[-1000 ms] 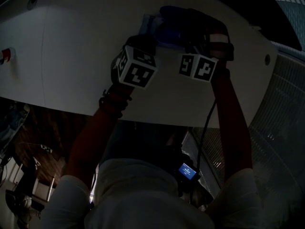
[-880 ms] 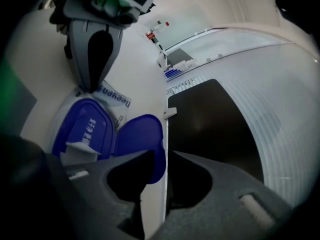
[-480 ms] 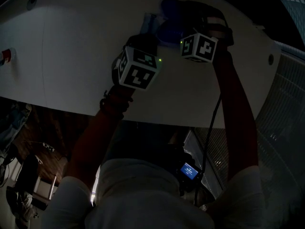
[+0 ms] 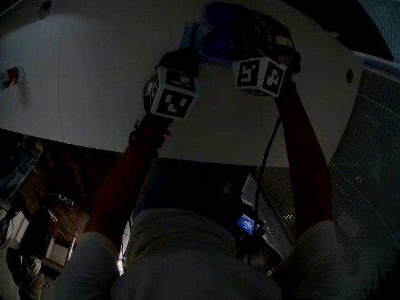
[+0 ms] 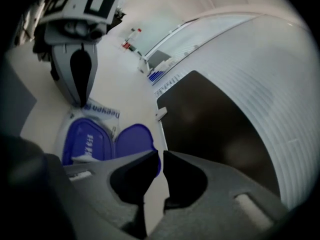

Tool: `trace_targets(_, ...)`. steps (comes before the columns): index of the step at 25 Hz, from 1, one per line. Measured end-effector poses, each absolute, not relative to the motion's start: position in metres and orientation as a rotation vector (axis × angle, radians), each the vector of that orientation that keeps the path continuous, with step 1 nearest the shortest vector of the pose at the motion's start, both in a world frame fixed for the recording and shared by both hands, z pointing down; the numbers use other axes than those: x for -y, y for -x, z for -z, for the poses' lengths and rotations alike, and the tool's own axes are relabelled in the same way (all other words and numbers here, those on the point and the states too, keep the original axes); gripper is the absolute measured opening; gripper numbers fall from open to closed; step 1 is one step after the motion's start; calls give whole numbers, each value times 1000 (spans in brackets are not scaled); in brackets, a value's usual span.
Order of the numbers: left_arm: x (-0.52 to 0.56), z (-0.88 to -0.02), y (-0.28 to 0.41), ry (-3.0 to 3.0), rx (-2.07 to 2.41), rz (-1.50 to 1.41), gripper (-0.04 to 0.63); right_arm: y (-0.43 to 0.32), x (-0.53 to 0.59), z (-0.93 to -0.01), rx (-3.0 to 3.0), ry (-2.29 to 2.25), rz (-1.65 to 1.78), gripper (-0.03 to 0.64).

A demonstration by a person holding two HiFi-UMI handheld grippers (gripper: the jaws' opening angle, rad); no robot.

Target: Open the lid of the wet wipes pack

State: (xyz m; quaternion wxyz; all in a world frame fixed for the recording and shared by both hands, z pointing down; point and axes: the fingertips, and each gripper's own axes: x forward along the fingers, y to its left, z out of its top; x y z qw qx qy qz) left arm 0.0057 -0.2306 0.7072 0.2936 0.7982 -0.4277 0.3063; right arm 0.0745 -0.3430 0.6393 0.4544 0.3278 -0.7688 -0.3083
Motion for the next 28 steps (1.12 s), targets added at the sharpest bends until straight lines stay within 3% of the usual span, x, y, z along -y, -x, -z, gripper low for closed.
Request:
trace_targets(8, 227, -649, 6, -2183, 1224, -745, 3, -79, 286, -569, 2078, -1023, 546, 32)
trace_targets(18, 198, -514, 0, -2338, 1296, -530, 3, -65, 199, -436, 2309, -1235, 309, 14)
trace_targets(28, 118, -408, -2, -2486, 1282, -403, 3, -51, 105, -341, 2505, -1376, 162, 2)
